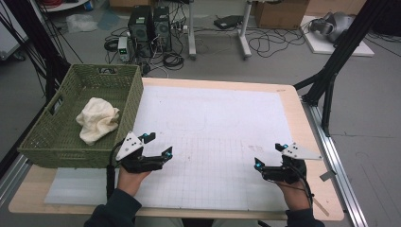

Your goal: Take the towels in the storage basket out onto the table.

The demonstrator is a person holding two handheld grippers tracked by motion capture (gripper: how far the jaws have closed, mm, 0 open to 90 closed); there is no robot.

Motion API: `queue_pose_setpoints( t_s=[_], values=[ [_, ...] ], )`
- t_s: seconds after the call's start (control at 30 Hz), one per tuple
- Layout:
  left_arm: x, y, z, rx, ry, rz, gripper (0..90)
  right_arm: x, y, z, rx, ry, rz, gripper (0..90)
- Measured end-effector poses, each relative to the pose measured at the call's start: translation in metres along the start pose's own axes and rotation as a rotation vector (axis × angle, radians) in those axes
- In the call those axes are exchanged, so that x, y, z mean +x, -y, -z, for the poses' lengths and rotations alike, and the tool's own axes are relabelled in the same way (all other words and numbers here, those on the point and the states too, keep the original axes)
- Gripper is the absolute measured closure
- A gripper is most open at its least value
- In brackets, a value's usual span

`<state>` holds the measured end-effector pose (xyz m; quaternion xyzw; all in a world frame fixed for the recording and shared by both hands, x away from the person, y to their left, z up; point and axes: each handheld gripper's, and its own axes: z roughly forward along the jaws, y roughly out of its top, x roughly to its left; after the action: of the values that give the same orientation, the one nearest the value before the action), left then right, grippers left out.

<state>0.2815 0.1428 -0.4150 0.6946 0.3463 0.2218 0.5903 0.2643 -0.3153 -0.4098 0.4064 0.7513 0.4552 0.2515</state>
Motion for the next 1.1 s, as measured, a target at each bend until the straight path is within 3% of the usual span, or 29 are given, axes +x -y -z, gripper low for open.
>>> queue_pose_setpoints(
  t_s=[0.27, 0.67, 0.8, 1.1],
  values=[
    [0.001, 0.0, -0.001, 0.011, 0.011, -0.003, 16.7, 0.0, 0.001, -0.006, 0.009, -0.026, -0.008, 3.9],
    [0.001, -0.002, 0.009, 0.0, 0.023, -0.003, 16.5, 0.007, 0.003, 0.0, 0.013, -0.018, 0.001, 3.9],
    [0.001, -0.008, 0.014, -0.024, 0.039, 0.012, 16.5, 0.009, 0.003, 0.002, 0.016, -0.012, 0.003, 3.9],
    [0.01, -0.027, 0.028, -0.017, 0.029, -0.014, 16.5, 0.006, 0.001, -0.006, 0.021, -0.034, -0.002, 3.9]
  ],
)
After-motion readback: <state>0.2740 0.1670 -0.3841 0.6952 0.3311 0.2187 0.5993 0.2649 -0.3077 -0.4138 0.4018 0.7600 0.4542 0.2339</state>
